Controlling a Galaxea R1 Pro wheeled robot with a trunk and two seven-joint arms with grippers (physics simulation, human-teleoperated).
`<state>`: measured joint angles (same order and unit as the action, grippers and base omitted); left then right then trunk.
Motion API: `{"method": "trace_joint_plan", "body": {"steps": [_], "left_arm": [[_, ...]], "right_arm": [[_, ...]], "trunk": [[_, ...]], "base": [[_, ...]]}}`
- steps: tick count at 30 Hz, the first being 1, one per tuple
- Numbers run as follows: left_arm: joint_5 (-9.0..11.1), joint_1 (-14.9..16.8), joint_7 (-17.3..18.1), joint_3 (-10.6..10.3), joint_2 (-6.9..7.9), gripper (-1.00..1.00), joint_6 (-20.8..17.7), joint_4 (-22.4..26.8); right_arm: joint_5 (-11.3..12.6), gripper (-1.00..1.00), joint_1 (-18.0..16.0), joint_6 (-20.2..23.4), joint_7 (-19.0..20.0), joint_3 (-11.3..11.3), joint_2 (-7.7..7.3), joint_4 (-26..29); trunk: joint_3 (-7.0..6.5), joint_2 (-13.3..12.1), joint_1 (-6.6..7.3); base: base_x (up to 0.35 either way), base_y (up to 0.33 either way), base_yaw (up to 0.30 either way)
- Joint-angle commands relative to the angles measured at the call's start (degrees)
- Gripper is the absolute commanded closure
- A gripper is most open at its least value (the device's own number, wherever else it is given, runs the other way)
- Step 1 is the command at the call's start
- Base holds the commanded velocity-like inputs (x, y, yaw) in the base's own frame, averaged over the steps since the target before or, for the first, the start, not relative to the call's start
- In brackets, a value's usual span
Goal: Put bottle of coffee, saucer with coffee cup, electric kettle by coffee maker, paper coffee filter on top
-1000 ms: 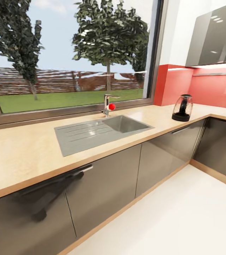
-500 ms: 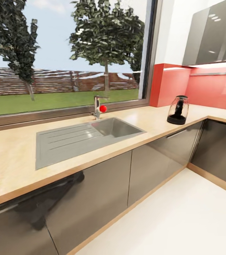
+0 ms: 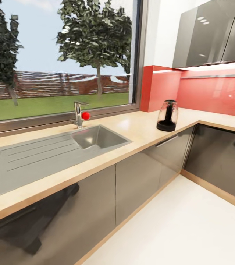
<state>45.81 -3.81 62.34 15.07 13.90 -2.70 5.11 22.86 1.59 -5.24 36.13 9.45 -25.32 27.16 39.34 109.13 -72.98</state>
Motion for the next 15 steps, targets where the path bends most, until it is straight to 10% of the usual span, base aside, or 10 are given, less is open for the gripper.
{"method": "trace_joint_plan", "body": {"steps": [1, 15], "left_arm": [[-0.28, -0.05, 0.15, 0.4, -0.01, -1.0, -0.29, 0.14], [-0.28, -0.05, 0.15, 0.4, -0.01, -1.0, -0.29, 0.13]], "right_arm": [[0.34, -1.0, -0.01, 0.05, 0.25, 0.01, 0.01, -0.01], [0.32, -1.0, -0.01, 0.05, 0.25, -0.04, 0.06, -0.01]], "trunk": [[0.03, 0.02, -0.03], [0.03, 0.02, -0.03]], "base": [[0.248, -0.227, -0.273], [0.228, -0.234, -0.279]]}}
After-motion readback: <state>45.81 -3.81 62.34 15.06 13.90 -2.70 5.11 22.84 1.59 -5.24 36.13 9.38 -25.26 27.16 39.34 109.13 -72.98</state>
